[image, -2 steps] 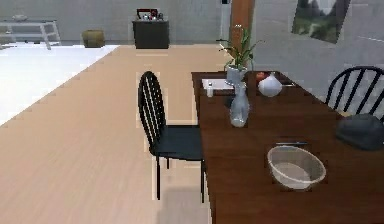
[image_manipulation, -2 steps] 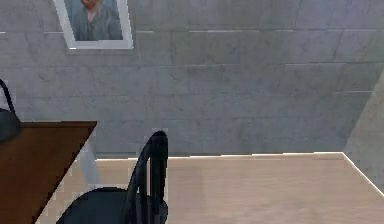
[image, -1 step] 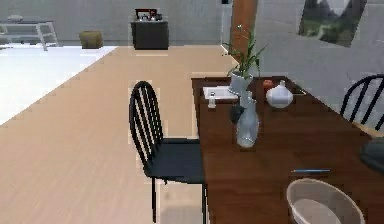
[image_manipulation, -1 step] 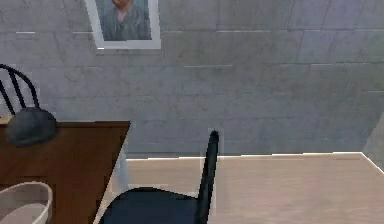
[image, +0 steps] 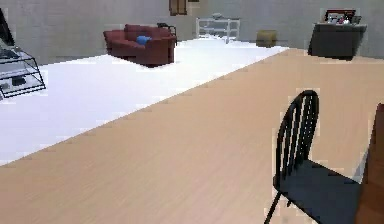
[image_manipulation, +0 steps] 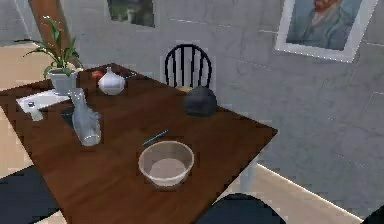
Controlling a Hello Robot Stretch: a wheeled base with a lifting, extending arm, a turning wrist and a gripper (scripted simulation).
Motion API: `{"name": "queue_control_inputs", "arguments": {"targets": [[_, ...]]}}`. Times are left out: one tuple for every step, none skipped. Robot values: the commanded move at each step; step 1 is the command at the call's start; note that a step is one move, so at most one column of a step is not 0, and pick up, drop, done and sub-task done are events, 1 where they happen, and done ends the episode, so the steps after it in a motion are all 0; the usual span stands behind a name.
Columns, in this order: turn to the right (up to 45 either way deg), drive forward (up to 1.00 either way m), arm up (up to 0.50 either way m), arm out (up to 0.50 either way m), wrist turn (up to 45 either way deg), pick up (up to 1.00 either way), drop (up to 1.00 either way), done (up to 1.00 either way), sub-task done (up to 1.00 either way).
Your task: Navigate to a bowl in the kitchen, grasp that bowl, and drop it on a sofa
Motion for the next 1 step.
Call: {"name": "queue_control_inputs", "arguments": {"targets": [[-45.0, 0.00, 0.00, 0.00, 0.0, 0.00, 0.00, 0.00, 0.00]]}}
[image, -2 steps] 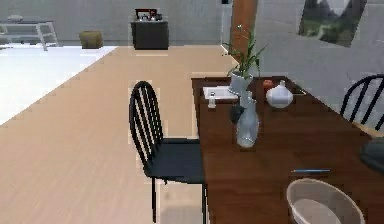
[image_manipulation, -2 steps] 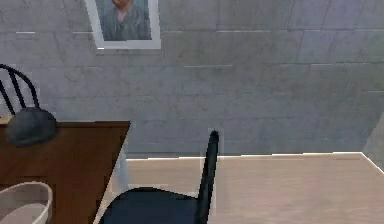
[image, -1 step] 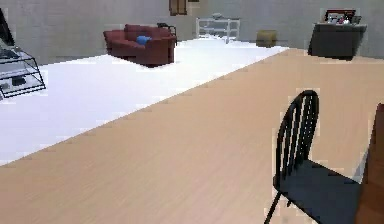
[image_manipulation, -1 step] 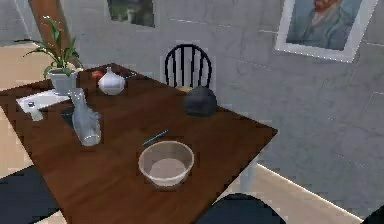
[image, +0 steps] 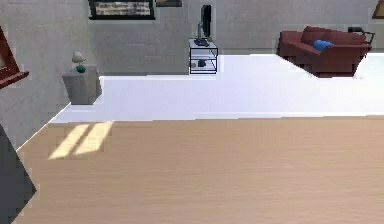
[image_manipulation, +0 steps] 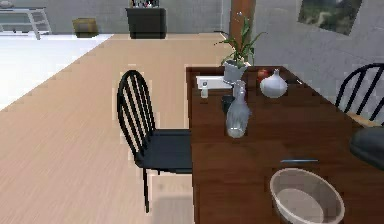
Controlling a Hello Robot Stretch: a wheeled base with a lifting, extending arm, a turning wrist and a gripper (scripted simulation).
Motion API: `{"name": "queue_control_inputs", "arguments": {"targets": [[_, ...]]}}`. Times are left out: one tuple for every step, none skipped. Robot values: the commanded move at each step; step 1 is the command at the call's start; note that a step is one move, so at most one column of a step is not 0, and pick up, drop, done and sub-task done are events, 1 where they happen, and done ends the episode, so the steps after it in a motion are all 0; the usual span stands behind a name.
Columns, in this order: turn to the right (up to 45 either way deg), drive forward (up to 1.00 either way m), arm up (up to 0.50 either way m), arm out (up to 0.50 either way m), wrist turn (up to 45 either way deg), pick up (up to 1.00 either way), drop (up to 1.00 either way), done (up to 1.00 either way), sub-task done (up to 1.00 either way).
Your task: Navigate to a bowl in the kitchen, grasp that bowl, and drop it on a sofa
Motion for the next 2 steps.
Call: {"name": "queue_control_inputs", "arguments": {"targets": [[-24.0, 0.00, 0.00, 0.00, 0.0, 0.00, 0.00, 0.00, 0.00], [0.0, 0.20, 0.00, 0.00, 0.0, 0.00, 0.00, 0.00, 0.00]]}}
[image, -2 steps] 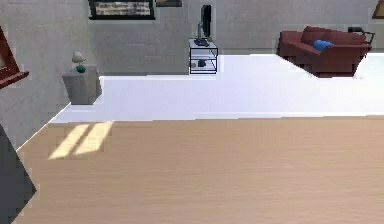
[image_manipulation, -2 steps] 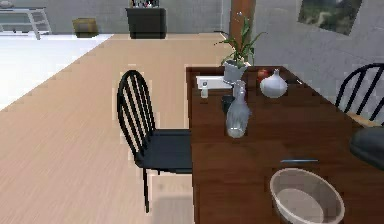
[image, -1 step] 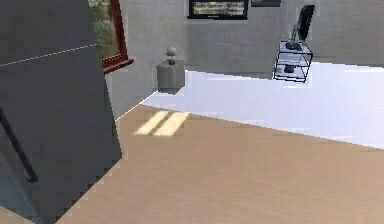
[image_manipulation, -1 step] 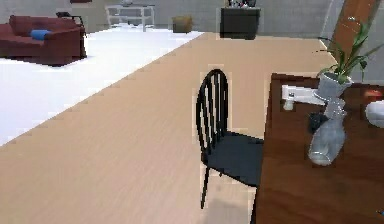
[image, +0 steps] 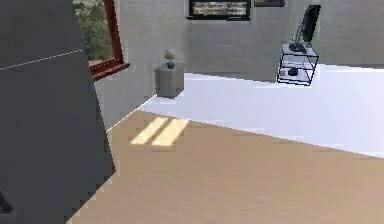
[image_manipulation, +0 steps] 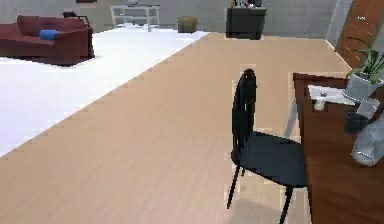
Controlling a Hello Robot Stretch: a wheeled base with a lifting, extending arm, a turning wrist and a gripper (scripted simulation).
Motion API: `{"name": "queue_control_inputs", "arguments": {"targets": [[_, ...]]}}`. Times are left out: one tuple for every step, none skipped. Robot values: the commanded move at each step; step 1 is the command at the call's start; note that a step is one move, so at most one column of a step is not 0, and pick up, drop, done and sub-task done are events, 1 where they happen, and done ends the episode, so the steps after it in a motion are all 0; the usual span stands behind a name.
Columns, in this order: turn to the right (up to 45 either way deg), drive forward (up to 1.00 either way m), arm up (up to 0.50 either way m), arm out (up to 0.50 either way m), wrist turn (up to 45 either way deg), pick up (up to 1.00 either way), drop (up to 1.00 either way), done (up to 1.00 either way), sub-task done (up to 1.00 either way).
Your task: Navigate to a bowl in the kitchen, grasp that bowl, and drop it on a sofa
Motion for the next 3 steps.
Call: {"name": "queue_control_inputs", "arguments": {"targets": [[-45.0, 0.00, 0.00, 0.00, 0.0, 0.00, 0.00, 0.00, 0.00], [-45.0, 0.00, 0.00, 0.00, 0.0, 0.00, 0.00, 0.00, 0.00], [-3.0, 0.00, 0.00, 0.00, 0.0, 0.00, 0.00, 0.00, 0.00]]}}
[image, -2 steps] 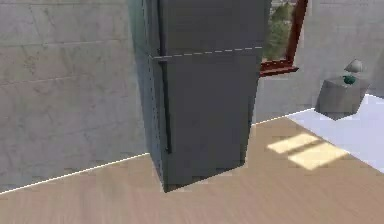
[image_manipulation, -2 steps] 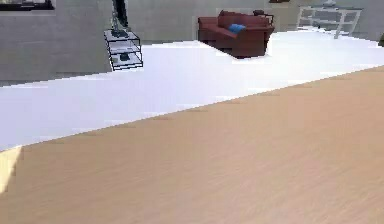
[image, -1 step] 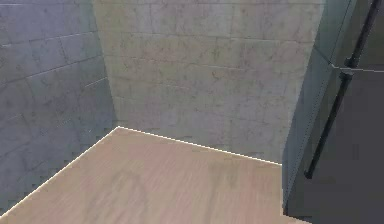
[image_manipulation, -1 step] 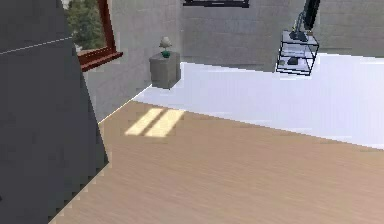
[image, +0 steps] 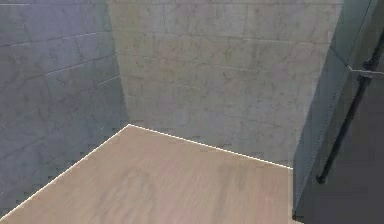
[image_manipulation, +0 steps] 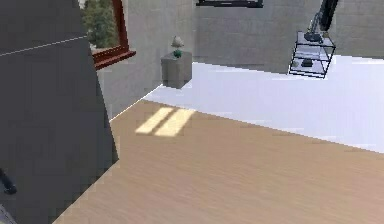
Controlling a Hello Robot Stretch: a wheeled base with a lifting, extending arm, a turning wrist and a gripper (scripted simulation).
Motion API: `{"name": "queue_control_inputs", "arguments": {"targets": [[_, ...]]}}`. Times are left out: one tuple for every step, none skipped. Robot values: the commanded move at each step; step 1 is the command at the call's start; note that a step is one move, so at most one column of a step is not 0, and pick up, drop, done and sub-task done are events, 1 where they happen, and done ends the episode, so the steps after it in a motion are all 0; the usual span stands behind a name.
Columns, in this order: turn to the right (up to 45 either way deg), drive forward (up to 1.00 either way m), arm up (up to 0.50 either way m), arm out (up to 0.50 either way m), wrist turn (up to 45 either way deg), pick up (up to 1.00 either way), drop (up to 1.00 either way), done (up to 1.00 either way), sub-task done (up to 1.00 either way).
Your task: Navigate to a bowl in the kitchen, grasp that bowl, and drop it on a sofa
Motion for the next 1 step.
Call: {"name": "queue_control_inputs", "arguments": {"targets": [[0.0, 0.75, 0.00, 0.00, 0.0, 0.00, 0.00, 0.00, 0.00]]}}
